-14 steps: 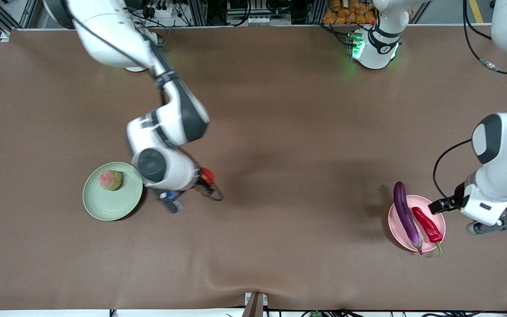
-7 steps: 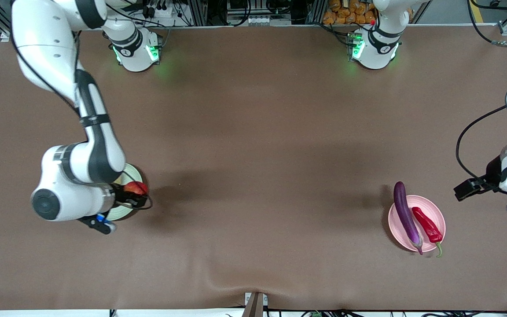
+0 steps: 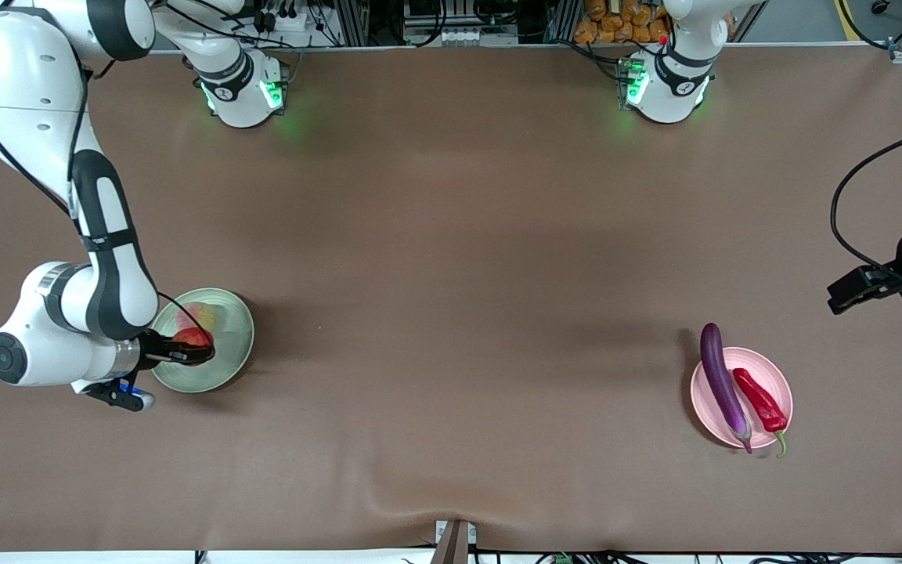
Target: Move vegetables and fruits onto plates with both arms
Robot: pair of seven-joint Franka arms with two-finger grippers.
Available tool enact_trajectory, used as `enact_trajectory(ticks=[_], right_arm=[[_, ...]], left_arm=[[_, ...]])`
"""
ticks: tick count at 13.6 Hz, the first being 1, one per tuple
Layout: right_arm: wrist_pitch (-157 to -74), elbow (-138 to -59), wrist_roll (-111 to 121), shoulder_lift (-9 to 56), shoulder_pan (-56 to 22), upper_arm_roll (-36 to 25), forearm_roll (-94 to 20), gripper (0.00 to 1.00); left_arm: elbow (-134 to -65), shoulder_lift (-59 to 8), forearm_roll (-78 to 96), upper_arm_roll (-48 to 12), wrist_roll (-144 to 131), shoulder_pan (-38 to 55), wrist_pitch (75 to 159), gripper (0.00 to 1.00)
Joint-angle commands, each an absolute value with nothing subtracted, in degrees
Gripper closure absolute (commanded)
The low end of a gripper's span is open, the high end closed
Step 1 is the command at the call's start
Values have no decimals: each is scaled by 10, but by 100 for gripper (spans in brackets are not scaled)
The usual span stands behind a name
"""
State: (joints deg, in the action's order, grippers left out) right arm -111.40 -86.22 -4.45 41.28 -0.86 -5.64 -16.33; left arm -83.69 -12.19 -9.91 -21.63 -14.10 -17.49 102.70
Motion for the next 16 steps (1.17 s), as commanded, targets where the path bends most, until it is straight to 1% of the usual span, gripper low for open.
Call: enact_trajectory(ticks=[1,2,3,4,6,7,9,10,12,13,14,16], right_arm=[[-1121,-870,-39,401,-7,-45,-182,78],[-1120,-868,-42,401,-8,-45,-182,15],[-1117,-866,-39,400,-7,-45,-182,0],[-1114,-858,-39,399,-8,-45,-181,0],[-1103,-844,-40,389,-10,-37,-182,0],[-1090,-816,-36,380,-6,-39,-179,0],[-1008,-747,-35,378,7,-41,-178,0],[-972,-705,-35,378,17,-40,-178,0],[-903,-648,-35,377,29,-41,-178,0],[-871,-627,-38,366,27,-44,-173,0],[-848,-619,-37,337,26,-48,-164,0],[-813,-618,-38,291,18,-47,-96,0]], left_arm=[[-833,-99,-86,-217,-86,-162,1012,0],[-839,-91,-85,-175,-80,-117,1011,0],[-845,-80,-80,-111,-77,-54,1008,0],[-856,-70,-64,-77,-75,-25,1001,0],[-880,-45,-37,-75,-73,-25,990,0],[-896,-29,-35,-75,-72,-24,986,0],[-911,-8,-35,-76,-73,-23,970,0],[-906,-6,-35,-76,-76,-21,950,0],[-897,-8,-35,-77,-79,-24,944,0],[-890,-9,-35,-77,-76,-25,943,0],[-877,-10,-34,-77,-76,-25,942,0],[-870,-9,-33,-77,-75,-25,925,0]])
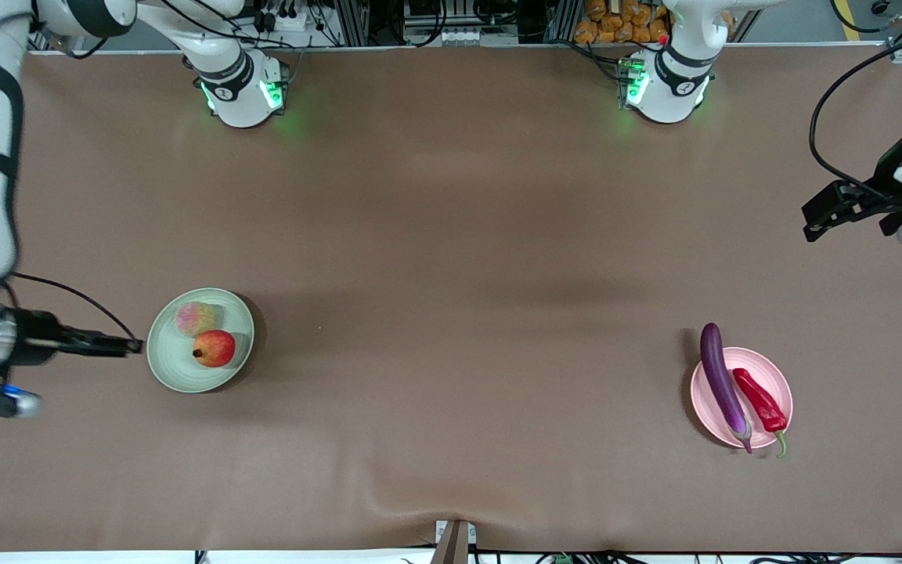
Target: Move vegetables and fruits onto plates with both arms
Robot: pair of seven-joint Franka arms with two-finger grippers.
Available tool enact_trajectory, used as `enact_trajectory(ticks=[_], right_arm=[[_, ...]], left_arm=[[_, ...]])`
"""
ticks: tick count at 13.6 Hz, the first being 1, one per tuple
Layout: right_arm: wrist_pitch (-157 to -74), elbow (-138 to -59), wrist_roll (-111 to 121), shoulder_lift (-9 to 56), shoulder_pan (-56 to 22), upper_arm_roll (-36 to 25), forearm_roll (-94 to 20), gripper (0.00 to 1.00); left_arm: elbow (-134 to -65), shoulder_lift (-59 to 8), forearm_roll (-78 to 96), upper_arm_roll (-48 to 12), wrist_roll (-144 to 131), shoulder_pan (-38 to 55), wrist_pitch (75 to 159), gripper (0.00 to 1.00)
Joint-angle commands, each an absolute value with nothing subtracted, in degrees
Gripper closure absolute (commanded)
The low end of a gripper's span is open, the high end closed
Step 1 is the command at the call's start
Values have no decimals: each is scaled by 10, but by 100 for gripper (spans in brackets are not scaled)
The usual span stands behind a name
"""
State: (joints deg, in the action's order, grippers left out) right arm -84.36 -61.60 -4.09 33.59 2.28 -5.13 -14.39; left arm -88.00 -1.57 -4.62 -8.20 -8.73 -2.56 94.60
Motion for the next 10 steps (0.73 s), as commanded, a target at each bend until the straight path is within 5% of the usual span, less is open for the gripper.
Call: enact_trajectory(ticks=[1,6,10], right_arm=[[-793,-618,-33,267,3,-47,-43,0],[-761,-654,95,155,-20,-47,49,0],[-821,-849,68,19,-15,-47,53,0]], left_arm=[[-870,-7,-33,-77,-73,-25,915,0],[-869,2,-32,-78,-76,-26,890,0],[-869,7,-28,-77,-79,-26,889,0]])
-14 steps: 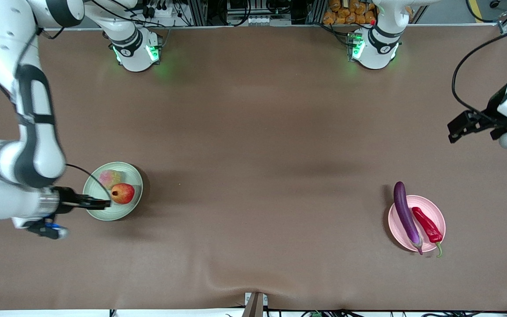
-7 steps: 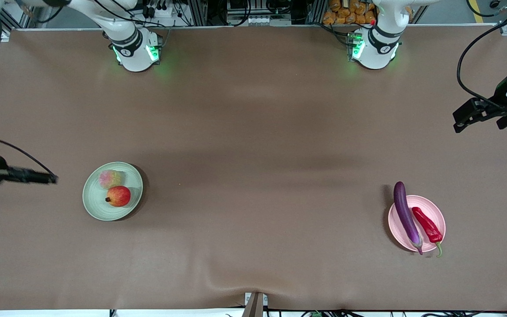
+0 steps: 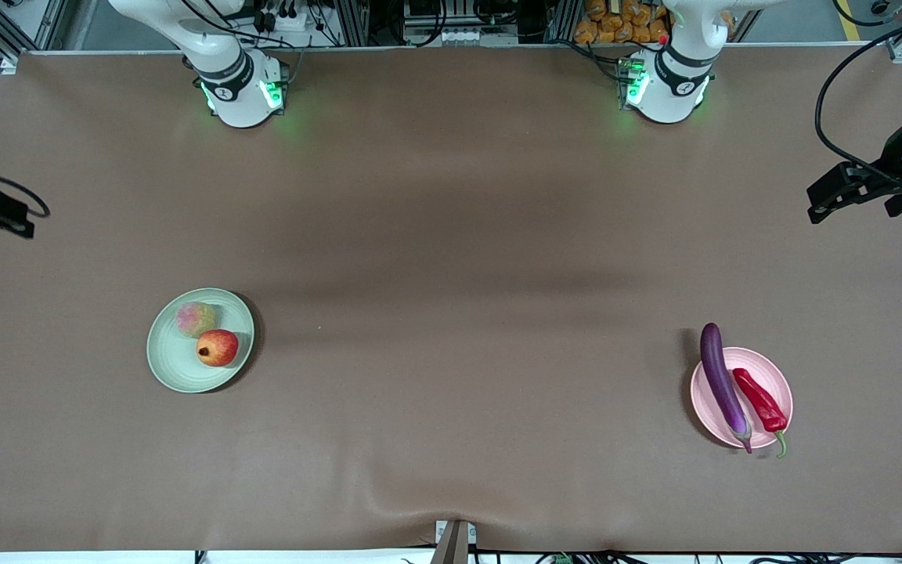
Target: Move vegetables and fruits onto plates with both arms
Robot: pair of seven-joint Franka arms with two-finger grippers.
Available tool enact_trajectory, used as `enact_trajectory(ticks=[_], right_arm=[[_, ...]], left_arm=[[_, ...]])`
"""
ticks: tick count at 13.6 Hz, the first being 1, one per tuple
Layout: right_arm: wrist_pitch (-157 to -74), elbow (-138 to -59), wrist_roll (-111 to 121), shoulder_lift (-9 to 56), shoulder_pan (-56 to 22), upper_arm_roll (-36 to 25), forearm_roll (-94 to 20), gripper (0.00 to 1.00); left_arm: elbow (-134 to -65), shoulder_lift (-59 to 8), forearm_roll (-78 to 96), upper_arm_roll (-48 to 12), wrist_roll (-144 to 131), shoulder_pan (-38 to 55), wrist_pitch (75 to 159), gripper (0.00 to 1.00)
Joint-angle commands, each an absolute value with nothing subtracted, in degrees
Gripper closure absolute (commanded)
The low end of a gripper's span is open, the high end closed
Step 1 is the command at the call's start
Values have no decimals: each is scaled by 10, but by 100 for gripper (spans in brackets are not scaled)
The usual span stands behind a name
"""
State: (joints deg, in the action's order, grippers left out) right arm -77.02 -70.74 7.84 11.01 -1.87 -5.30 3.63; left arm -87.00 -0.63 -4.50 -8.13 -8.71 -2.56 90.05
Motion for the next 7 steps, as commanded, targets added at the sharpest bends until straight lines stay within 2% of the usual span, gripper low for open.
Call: enact_trajectory(ticks=[1,4,7], right_arm=[[-851,-902,62,-14,-14,-47,53,0],[-913,-1008,62,-77,-17,-47,54,0],[-913,-983,69,-66,-26,-45,57,0]], left_arm=[[-869,8,-23,-76,-79,-26,889,0],[-869,9,-14,-74,-79,-26,890,0],[-869,10,-14,-74,-76,-26,889,0]])
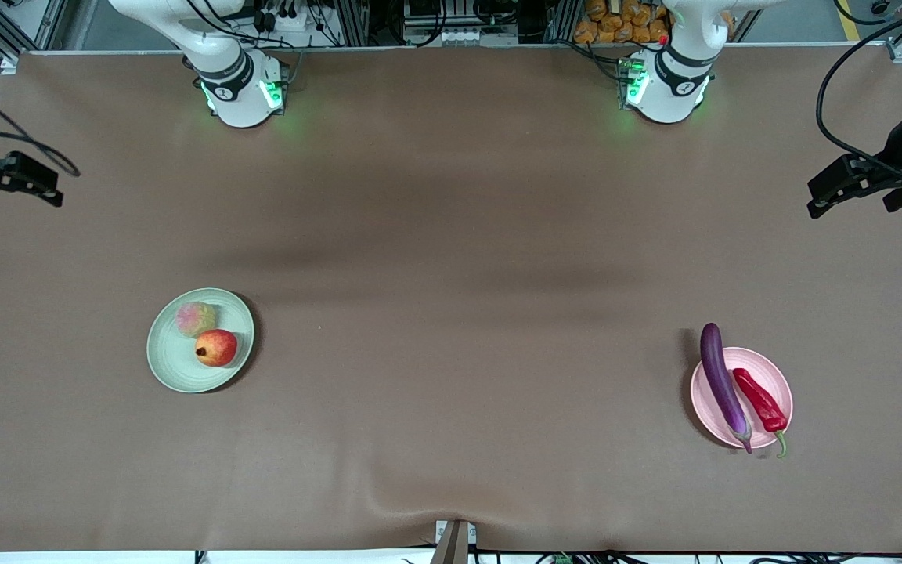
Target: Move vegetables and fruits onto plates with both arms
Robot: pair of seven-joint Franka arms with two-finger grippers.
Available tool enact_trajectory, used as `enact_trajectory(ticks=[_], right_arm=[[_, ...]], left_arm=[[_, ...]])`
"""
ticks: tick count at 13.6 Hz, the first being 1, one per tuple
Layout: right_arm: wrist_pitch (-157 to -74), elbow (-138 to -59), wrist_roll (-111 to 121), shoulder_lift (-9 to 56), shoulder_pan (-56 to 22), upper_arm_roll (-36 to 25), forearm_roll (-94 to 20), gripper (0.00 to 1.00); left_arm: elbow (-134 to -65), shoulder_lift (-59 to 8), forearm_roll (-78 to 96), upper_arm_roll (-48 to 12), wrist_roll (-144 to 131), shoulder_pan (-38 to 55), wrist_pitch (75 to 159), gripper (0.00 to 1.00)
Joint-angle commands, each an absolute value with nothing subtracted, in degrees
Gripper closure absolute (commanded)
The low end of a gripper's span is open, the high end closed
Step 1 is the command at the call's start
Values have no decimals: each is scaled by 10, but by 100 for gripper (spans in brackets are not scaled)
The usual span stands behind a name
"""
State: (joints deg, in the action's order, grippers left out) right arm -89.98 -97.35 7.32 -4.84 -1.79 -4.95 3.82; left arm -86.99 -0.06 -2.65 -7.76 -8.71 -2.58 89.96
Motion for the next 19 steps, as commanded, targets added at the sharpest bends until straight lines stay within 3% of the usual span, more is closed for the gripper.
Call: enact_trajectory(ticks=[1,3,7,19], right_arm=[[-905,-949,65,-44,-29,-45,60,0],[-869,-893,73,-12,-16,-47,55,0],[-873,-875,105,-8,-11,-47,36,0],[-859,-875,125,-10,-27,-44,33,0]], left_arm=[[-869,10,-14,-73,-74,-27,889,0],[-869,9,-14,-72,-72,-27,889,0],[-846,0,-14,-72,-76,-27,890,0],[-843,-3,-5,-75,-82,-27,864,0]])
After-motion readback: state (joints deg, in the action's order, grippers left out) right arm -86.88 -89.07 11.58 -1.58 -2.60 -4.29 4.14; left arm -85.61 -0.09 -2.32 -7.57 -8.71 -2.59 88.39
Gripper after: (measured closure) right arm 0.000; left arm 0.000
